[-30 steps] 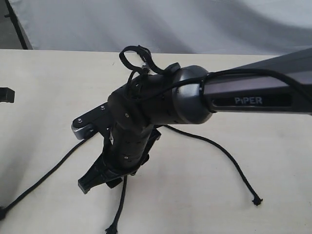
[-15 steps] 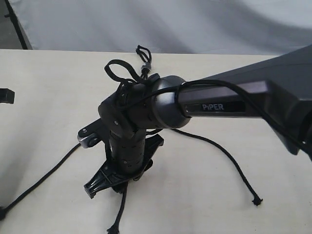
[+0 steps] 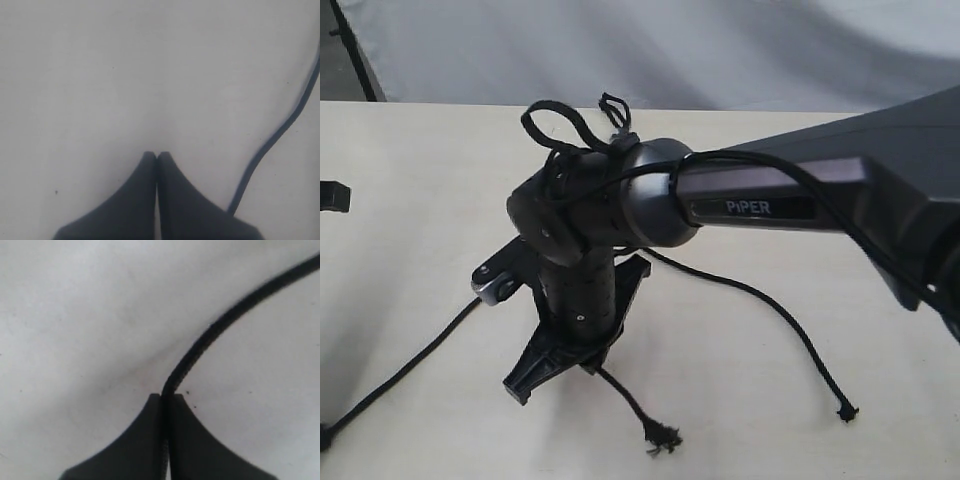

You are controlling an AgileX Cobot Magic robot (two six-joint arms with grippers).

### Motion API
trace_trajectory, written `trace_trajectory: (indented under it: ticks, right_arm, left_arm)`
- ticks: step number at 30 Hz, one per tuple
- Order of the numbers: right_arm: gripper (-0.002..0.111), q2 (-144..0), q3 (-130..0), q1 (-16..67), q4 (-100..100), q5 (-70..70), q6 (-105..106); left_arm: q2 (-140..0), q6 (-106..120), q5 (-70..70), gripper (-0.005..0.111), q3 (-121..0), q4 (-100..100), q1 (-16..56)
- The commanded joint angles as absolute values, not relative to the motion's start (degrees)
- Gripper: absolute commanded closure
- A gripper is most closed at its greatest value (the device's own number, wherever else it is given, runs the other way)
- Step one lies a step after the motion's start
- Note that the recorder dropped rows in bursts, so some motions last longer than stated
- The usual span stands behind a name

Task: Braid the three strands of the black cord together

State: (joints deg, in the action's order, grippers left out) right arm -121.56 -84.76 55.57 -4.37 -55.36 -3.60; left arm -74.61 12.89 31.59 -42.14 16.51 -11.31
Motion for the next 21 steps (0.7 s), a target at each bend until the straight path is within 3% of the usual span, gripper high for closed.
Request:
trace_trajectory:
  ticks: [1, 12, 21]
  right_arm:
    - [0.109, -120.6, -88.2, 55.4, -17.2, -61.6, -2.3]
    - [0.109, -120.6, -88.6, 54.7, -42.3, -64.8, -1.9]
    - [0.109, -120.6, -88.6, 44.5, -41.7, -61.3, -1.2]
  left_arm:
    - [-74.6, 13.1, 31.5, 0.107, -42.4, 17.1, -10.9]
    - [-74.6, 13.1, 30.7, 0.107, -42.4, 17.1, -10.9]
    - [-74.6, 13.1, 30.7, 0.107, -42.4, 17.1, -10.9]
